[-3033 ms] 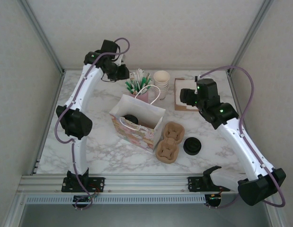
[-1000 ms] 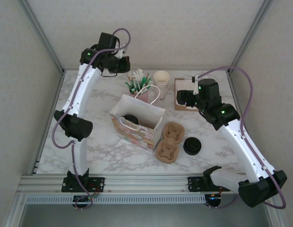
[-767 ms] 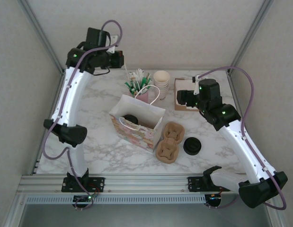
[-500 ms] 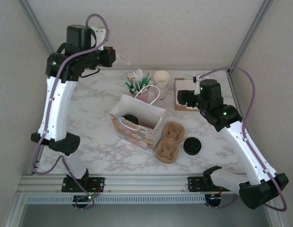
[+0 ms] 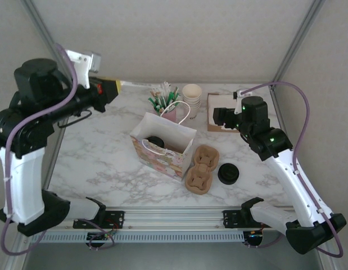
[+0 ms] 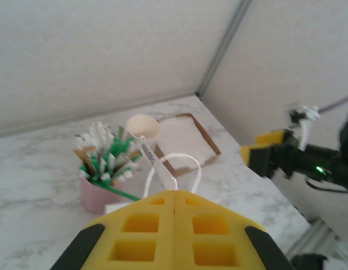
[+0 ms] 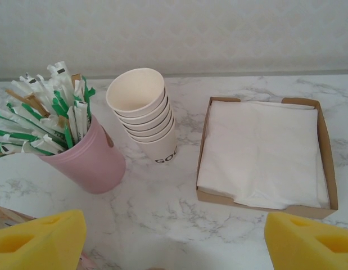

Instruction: Pack the takeout coffee

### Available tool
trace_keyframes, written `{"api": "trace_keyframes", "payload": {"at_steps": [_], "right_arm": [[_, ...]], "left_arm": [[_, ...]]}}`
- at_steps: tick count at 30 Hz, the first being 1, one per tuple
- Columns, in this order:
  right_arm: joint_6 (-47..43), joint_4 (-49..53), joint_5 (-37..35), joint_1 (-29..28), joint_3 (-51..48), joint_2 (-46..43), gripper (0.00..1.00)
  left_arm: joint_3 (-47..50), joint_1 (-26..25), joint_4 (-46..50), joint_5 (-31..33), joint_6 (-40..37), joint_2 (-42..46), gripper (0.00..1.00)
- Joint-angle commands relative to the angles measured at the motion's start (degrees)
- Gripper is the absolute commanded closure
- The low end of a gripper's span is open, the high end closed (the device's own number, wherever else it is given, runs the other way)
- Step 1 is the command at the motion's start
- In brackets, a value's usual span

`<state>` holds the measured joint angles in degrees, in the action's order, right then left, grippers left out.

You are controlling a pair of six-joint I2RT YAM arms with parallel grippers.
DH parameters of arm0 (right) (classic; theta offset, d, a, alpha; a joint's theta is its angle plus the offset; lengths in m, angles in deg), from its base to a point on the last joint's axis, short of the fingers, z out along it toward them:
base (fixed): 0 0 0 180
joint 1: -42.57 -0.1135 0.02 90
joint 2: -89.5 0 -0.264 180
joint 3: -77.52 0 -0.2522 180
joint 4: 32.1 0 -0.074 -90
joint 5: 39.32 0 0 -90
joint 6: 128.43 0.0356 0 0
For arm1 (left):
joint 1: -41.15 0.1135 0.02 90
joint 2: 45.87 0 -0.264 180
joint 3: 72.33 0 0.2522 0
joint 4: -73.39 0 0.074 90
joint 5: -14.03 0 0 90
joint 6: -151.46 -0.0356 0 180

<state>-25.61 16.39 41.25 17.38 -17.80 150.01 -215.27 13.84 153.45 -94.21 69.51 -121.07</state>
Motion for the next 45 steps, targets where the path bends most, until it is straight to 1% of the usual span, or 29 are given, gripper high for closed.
{"api": "trace_keyframes", "payload": {"at_steps": [1, 7, 11, 14, 19, 25, 26, 28, 29, 31, 33, 36, 40, 43, 45], "right_arm": [[-0.7, 1.2, -2.2, 0.3, 0.5, -1.2, 0.17], [-0.1, 1.2, -3.1, 0.4, -0.2, -2.4, 0.16], [0.5, 1.4, -3.3, 0.3, -0.9, -3.0, 0.17], [1.4, 1.8, -3.9, 0.3, -1.5, -3.3, 0.17], [1.7, 2.7, -4.2, 0.3, -2.1, -3.3, 0.16], [1.4, 3.2, -5.9, 0.3, -3.2, -3.5, 0.15], [1.3, 3.1, -6.2, 0.3, -3.5, -3.5, 0.15], [1.7, 3.2, -7.0, 0.3, -3.9, -3.2, 0.14], [2.0, 3.4, -7.4, 0.3, -4.0, -2.8, 0.13], [3.1, 3.7, -8.5, 0.3, -4.0, -1.8, 0.13], [5.3, 4.5, -10.3, 0.4, -3.8, -0.4, 0.13], [10.2, 5.5, -11.3, 1.0, -3.3, 2.4, 0.14], [17.1, 4.7, -9.2, 3.1, -2.8, 6.1, 0.14], [23.0, 2.8, -6.0, 5.6, -3.3, 8.1, 0.15], [27.2, 1.8, -4.2, 7.1, -3.8, 9.0, 0.16]], "left_arm": [[4.2, -1.0, 3.0, -6.1, 2.6, 3.4, 1.0], [12.0, -1.3, 5.0, -9.2, 4.4, 10.4, 1.0], [15.2, -1.4, 5.9, -9.3, 4.3, 12.0, 1.0], [17.2, -1.3, 5.8, -8.5, 4.6, 11.2, 1.0], [19.7, -1.3, 4.5, -5.9, 4.0, 7.5, 1.0], [23.1, -1.4, -1.4, -7.0, 4.0, 2.4, 1.0], [22.9, -1.3, -1.8, -7.3, 3.8, 1.2, 0.95], [22.0, -1.3, -2.4, -6.8, 3.6, -0.8, 0.64], [21.6, -1.3, -2.5, -5.9, 3.3, -1.8, 0.54], [20.7, -1.3, -2.7, -3.3, 2.7, -3.1, 0.4], [20.5, -1.3, -3.3, -0.4, 2.1, -3.5, 0.36], [21.0, -1.3, -4.4, 3.7, 1.4, -3.3, 0.34], [22.8, -1.3, -5.3, 10.2, 0.7, -2.1, 0.33], [25.2, -1.0, -6.5, 15.0, 0.9, -0.7, 0.34], [27.3, -0.4, -8.1, 16.5, 1.8, 0.3, 0.35]]}}
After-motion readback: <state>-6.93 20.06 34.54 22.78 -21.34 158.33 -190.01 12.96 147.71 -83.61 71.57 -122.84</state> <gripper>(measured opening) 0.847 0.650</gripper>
